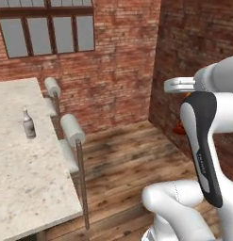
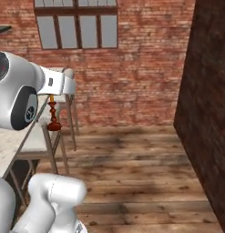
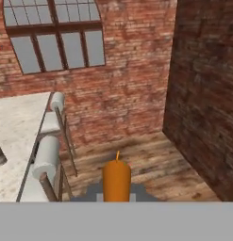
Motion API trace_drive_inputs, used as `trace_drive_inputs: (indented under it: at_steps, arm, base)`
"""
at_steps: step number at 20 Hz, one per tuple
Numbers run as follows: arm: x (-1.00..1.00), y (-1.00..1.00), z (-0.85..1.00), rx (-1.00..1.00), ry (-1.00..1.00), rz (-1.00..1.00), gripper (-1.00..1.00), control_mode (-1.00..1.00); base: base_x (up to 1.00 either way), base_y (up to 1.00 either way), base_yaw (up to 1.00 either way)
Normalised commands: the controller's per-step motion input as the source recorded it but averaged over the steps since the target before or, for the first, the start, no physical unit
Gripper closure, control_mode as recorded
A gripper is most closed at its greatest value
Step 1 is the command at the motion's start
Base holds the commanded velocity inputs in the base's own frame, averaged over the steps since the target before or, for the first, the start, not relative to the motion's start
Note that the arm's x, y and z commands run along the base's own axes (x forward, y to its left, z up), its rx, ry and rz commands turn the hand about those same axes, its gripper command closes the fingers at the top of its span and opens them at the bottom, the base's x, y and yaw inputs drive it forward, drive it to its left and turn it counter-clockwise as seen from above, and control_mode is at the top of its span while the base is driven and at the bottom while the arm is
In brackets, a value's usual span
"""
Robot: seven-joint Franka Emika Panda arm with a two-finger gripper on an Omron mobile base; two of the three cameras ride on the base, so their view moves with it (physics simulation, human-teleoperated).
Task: Get the candle and the liquor from the cabinet and move them to the dining counter.
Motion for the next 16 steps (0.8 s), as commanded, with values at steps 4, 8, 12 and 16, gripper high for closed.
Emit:
trace_drive_inputs:
  at_steps: [4, 8, 12, 16]
  arm:
    - [0.00, 0.00, 0.00, 0.00, 0.00, 0.00, 1.00, 1.00]
    - [0.00, 0.00, 0.00, 0.00, 0.00, 0.00, 1.00, 1.00]
    - [0.00, 0.00, 0.00, 0.00, 0.00, 0.00, 1.00, 1.00]
    - [0.00, 0.00, 0.00, 0.00, 0.00, 0.00, 1.00, 1.00]
  base:
    - [0.77, -0.21, 0.82]
    - [0.78, -0.26, 0.80]
    - [0.79, -0.27, 0.80]
    - [0.74, -0.28, 0.81]
